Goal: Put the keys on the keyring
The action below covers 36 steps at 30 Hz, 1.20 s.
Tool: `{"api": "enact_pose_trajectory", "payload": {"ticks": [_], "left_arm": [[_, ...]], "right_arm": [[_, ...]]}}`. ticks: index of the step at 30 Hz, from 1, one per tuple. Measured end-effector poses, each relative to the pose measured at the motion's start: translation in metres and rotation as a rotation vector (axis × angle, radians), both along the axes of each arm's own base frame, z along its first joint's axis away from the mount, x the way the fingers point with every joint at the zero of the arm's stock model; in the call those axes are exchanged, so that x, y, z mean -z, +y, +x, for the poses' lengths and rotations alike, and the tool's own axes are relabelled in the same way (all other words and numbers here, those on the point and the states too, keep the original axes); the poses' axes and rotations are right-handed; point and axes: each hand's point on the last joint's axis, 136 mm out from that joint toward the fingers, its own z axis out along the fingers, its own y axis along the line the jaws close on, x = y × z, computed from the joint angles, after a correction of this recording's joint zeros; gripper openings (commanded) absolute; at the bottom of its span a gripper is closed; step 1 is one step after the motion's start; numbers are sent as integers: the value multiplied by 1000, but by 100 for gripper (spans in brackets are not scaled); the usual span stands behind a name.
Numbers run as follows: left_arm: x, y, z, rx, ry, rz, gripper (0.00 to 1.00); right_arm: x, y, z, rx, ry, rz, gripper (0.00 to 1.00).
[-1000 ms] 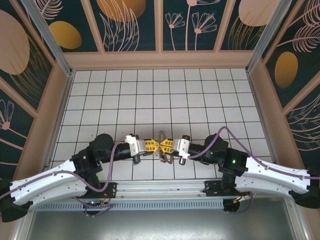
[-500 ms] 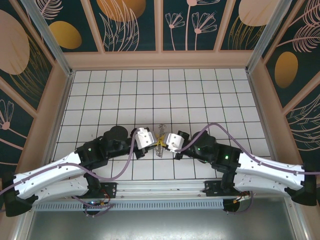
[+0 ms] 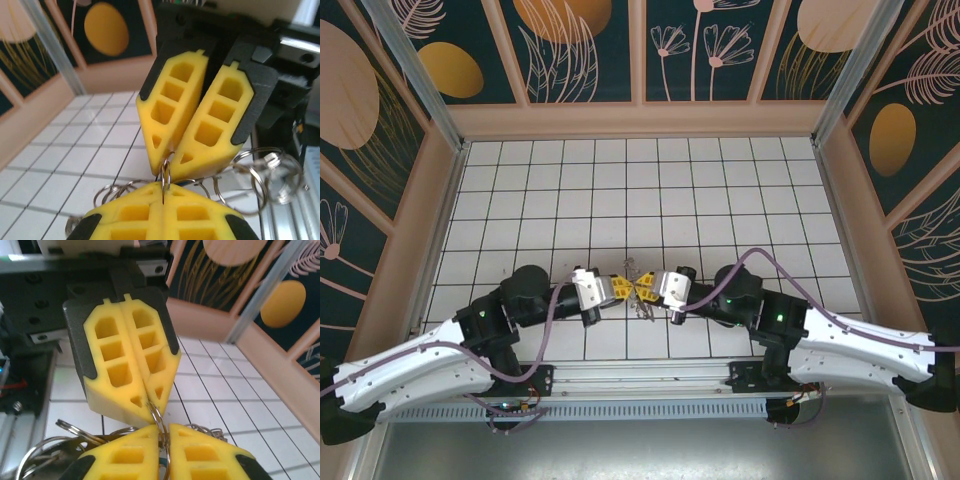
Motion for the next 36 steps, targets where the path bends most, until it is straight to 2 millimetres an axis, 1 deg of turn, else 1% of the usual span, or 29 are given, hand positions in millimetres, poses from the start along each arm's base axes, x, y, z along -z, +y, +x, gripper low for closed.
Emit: {"api": "enact_pose_trajectory", "payload": {"ticks": [4, 11, 17, 20, 24, 26, 27, 29, 32, 34, 36], "left_arm": [[-17, 1, -8, 41, -18, -74, 0], [-19, -2, -13, 72, -10, -100, 0], [-19, -3, -14, 82, -10, -112, 0], [-18, -5, -14, 84, -9, -111, 0], [-15, -7, -10, 72, -4, -97, 1], [-13, -8, -6, 50, 0, -76, 11], [-12, -8, -3, 36, 2, -61, 14], [-10, -10, 3, 10, 9, -28, 17], [2, -13, 12, -27, 25, 52, 19], [12, -13, 18, -52, 34, 111, 18], [23, -13, 22, -72, 46, 170, 9]], "right_arm": [[-10, -2, -4, -28, -1, 51, 19], [-10, -1, -11, -63, 15, 73, 18], [-8, -2, -15, -83, 18, 78, 1], [-8, -3, -15, -83, 20, 79, 0], [-6, -4, -12, -63, 17, 76, 0], [-5, -6, -7, -33, 14, 70, 0], [-4, -6, -3, -15, 11, 65, 0], [1, -7, 2, 18, 5, 46, 0], [12, -6, 12, 65, -3, -3, 0], [22, -4, 17, 95, -4, -51, 0], [32, -3, 21, 120, -7, -102, 0]]}}
